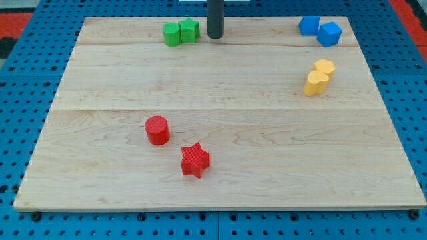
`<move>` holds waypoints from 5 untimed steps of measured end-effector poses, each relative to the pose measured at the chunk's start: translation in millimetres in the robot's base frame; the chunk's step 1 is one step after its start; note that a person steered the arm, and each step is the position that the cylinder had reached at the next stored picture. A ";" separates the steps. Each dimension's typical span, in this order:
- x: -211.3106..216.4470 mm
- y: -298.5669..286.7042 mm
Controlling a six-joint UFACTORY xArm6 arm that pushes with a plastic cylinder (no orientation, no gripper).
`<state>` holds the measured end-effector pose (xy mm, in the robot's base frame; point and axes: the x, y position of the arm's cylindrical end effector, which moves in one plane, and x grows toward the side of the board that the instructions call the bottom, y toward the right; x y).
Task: Push the blue block towards the center
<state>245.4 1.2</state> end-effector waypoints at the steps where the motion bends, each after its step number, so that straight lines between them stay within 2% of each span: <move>1: 0.0 0.0; 2: 3.0 -4.5; 3: 70.9 44.3; 4: 184.9 135.4; 5: 214.2 257.4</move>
<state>459.6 258.6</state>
